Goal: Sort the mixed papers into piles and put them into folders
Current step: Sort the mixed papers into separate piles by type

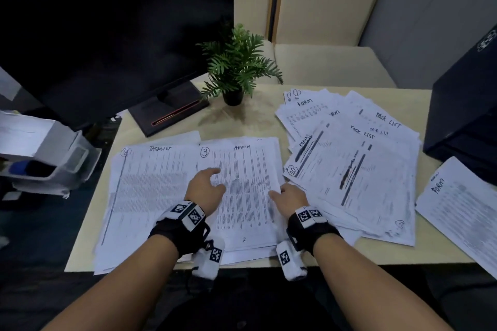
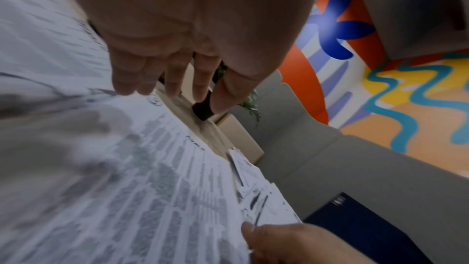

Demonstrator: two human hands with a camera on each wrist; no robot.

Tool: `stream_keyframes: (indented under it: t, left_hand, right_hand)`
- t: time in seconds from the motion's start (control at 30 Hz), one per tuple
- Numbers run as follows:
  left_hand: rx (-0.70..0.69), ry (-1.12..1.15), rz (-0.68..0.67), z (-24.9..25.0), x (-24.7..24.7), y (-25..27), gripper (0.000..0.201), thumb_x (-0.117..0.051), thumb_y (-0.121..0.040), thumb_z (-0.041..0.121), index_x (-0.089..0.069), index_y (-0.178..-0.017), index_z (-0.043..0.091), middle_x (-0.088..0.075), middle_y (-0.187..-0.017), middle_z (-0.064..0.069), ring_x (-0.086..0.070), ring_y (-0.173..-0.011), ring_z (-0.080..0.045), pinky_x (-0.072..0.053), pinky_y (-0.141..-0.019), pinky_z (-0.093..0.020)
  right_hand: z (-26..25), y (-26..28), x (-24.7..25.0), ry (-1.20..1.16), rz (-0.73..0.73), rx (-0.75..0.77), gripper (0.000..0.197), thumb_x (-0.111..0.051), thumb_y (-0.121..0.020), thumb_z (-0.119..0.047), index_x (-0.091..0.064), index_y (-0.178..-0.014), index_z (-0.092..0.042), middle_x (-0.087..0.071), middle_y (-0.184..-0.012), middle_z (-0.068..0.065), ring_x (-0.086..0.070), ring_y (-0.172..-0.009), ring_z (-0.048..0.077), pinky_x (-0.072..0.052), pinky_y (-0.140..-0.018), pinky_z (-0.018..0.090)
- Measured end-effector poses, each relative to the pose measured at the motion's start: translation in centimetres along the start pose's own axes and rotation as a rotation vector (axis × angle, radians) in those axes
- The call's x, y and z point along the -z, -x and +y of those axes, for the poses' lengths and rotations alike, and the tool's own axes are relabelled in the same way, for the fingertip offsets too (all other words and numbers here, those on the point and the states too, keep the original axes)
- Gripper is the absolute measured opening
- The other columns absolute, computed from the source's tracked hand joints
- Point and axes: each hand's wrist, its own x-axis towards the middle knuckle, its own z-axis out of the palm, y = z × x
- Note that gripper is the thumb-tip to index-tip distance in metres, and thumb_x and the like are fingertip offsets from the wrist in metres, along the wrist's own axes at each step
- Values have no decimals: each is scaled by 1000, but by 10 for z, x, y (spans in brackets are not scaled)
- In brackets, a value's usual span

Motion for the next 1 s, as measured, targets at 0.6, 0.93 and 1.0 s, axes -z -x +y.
stream_keyframes:
  t: [0.6, 0.93, 1.0]
  left_hand:
    - [3, -164, -137, 125, -166, -42, 41, -59, -84, 7, -59, -125, 12, -52, -133, -12, -54, -116, -29, -41, -89, -26]
    - [102, -161, 108, 139, -202, -45, 52, -52, -84, -2, -46, -130, 22, -63, -103, -13, -61, -91, -33, -52, -79, -37]
    - [45, -186, 120, 137, -200, -42, 32, -51, -89, 6, -58, -116, 19, -67, -100, -13, -62, -88, -32, -53, -81, -41]
  right_hand:
    - [161, -29, 165, -8, 199, 10, 27, -56, -92, -25, -69, -112, -11, -63, -123, 6, -58, -111, 23, -43, -89, 24]
    - [201, -56, 208, 77, 2, 124, 33, -59, -93, -29, -60, -122, -13, -59, -122, 7, -56, -110, 20, -41, -90, 24]
    - [196, -66, 217, 95, 62, 163, 41, -60, -93, -29, -53, -131, -15, -51, -131, 9, -50, -119, 24, -39, -97, 28]
